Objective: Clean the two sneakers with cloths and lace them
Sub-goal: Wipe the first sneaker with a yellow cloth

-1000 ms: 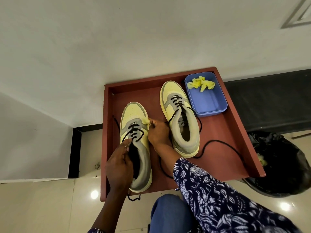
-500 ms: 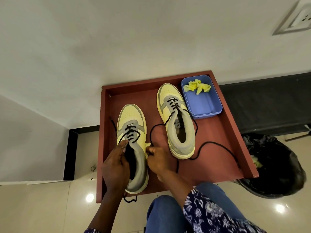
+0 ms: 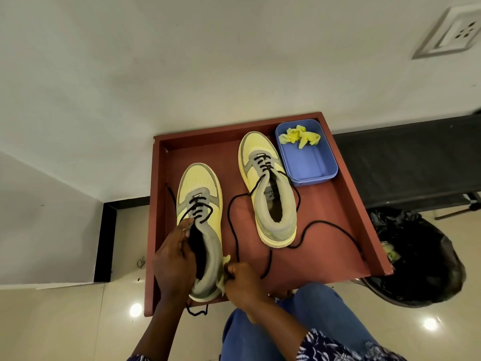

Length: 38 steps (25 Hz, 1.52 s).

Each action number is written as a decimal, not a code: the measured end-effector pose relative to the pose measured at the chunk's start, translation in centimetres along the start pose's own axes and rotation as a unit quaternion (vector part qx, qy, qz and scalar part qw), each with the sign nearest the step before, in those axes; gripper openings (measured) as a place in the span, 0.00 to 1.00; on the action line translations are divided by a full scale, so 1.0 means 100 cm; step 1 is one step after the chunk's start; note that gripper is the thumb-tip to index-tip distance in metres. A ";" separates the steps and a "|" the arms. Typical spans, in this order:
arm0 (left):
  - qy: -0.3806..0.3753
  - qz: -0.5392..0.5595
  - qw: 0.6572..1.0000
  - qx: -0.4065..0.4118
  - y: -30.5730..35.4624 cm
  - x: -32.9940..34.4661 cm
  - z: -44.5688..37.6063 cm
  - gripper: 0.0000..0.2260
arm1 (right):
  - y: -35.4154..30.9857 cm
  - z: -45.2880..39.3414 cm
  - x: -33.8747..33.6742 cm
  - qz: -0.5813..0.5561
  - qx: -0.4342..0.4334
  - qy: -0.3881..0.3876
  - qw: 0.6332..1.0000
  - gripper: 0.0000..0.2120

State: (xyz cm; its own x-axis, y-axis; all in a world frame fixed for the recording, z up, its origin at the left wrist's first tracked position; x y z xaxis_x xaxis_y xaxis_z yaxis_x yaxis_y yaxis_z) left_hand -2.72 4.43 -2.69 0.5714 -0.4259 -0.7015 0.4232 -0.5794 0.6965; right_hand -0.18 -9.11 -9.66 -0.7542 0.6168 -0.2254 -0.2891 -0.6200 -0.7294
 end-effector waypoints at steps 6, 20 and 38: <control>-0.003 -0.007 1.000 -0.004 0.000 0.000 -0.001 0.16 | -0.001 -0.002 -0.003 -0.064 0.040 0.047 0.996 0.17; -0.010 -0.006 1.000 -0.017 0.004 -0.002 0.000 0.16 | -0.041 -0.046 -0.032 -0.140 0.004 0.146 0.979 0.14; -0.108 -0.086 0.982 0.131 0.010 0.006 0.010 0.19 | -0.023 -0.040 -0.019 -0.150 0.009 0.148 0.978 0.16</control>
State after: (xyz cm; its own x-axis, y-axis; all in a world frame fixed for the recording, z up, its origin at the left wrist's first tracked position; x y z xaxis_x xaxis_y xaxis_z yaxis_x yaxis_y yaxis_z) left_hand -2.67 2.87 -2.61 0.3325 -0.4279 -0.8404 0.2890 -0.8020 0.5227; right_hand 4.27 -6.91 -10.12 -0.4317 0.8834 -0.1826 -0.4834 -0.3974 -0.7800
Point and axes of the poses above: each hand's wrist, its own z-axis away from the middle knuckle, its own x-axis out of the palm, y = z × x, the point moved 6 cm from there along -z, towards the middle knuckle, and after that the axes turned 1 degree about x, right-handed, at the moved point
